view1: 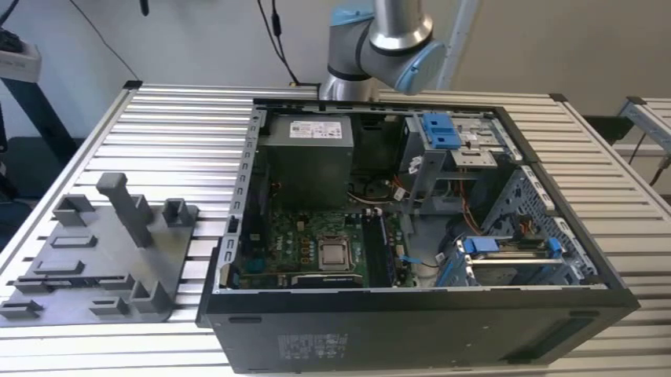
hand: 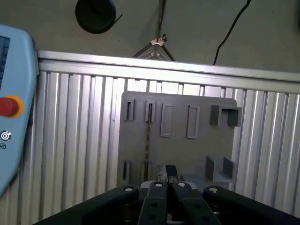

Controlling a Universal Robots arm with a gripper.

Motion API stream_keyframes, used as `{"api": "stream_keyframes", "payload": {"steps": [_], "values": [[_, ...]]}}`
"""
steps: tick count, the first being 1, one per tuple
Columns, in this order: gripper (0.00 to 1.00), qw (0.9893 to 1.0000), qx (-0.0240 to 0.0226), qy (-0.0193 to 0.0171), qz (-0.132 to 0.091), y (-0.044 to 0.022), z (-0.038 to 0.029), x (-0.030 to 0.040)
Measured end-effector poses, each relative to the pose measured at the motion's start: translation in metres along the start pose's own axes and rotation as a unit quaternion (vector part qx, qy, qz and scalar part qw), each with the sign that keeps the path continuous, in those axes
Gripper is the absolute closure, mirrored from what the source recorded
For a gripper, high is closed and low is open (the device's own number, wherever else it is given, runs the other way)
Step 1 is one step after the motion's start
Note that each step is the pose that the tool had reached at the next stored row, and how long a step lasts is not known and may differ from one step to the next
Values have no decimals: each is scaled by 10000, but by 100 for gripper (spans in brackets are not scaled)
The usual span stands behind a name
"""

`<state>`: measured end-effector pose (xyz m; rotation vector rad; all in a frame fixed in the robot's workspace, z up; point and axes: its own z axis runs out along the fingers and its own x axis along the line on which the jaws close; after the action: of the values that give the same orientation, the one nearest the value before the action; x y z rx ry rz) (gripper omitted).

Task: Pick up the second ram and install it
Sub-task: 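Pick up the second ram and move it above second insertion slot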

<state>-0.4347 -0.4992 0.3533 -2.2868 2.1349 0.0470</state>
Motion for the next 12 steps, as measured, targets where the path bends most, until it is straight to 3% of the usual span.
{"api": "stream_keyframes", "payload": {"steps": [9, 12], "values": [[89, 10000, 0, 0, 0, 0, 1, 0], [82, 10000, 0, 0, 0, 0, 2, 0]]}}
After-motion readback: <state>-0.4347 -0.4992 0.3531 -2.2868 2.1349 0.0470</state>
